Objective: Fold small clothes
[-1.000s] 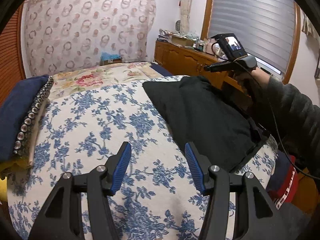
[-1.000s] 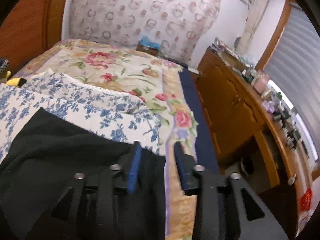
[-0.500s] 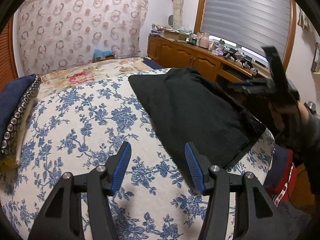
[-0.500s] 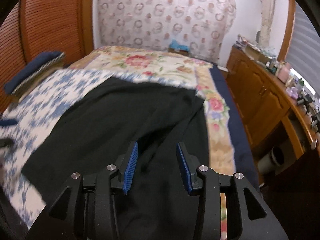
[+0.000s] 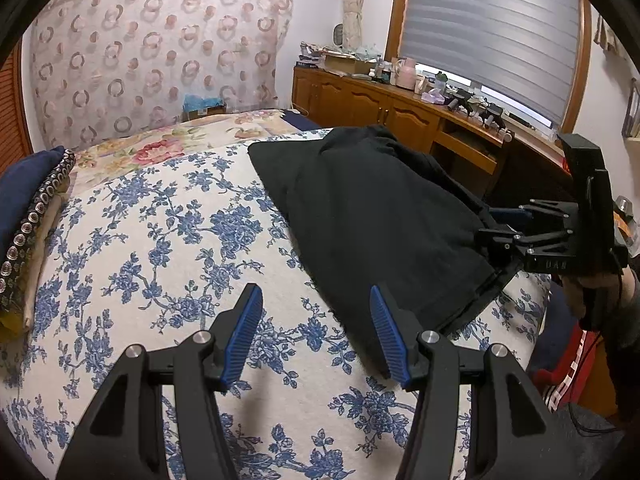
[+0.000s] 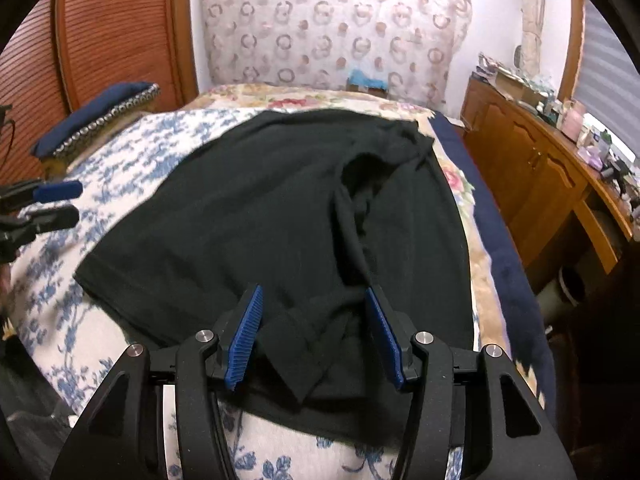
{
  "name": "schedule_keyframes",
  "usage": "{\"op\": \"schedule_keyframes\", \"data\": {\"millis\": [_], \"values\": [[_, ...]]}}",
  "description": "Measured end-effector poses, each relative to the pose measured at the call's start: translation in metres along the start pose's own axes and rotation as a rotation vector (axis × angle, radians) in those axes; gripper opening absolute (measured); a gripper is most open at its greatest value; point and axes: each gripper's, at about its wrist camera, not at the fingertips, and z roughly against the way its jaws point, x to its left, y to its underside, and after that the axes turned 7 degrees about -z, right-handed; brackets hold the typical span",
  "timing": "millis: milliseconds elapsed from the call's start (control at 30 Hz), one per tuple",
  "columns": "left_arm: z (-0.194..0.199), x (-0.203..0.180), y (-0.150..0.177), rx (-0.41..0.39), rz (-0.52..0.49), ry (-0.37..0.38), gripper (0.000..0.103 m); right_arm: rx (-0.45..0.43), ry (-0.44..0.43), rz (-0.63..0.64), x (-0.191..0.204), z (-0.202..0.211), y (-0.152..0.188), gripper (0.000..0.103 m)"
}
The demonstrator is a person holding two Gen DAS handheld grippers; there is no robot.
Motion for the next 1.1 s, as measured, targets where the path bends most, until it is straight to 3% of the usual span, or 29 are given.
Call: {"op": "schedule_keyframes", "data": {"millis": [200, 300, 333, 467, 667, 900, 967, 1100], "values": [[-0.006, -0.004, 0.002, 0.017, -0.007, 0.009, 0.055, 0.015, -0.007, -0.016, -0.006, -0.003, 0.01, 0.053], [-0.008, -0.007, 0.002, 0.021, -0.015, 0.015, 0.055, 0.005, -0.054, -0.04, -0.013, -0.001, 0.012, 0.029], [-0.008, -0.009, 0.002, 0.023, -0.017, 0.019, 0.055, 0.001, -0.061, -0.042, -0.014, 0.0, 0.013, 0.012], [-0.01, -0.012, 0.001, 0.03, -0.019, 0.03, 0.055, -0.036, -0.089, -0.041, -0.019, 0.015, 0.014, 0.005], [-0.013, -0.018, 0.001, 0.037, -0.028, 0.045, 0.055, -0.089, -0.057, -0.068, -0.037, 0.056, 0.016, 0.004], [-0.018, -0.026, 0.001, 0.053, -0.036, 0.062, 0.055, -0.016, -0.002, -0.091, -0.05, 0.052, 0.031, 0.006], [-0.019, -0.027, 0.001, 0.057, -0.035, 0.064, 0.055, -0.01, 0.015, -0.088, -0.048, 0.048, 0.033, 0.018], [-0.022, -0.029, 0.001, 0.066, -0.027, 0.065, 0.055, -0.024, 0.053, -0.103, -0.054, 0.048, 0.032, 0.032]]}}
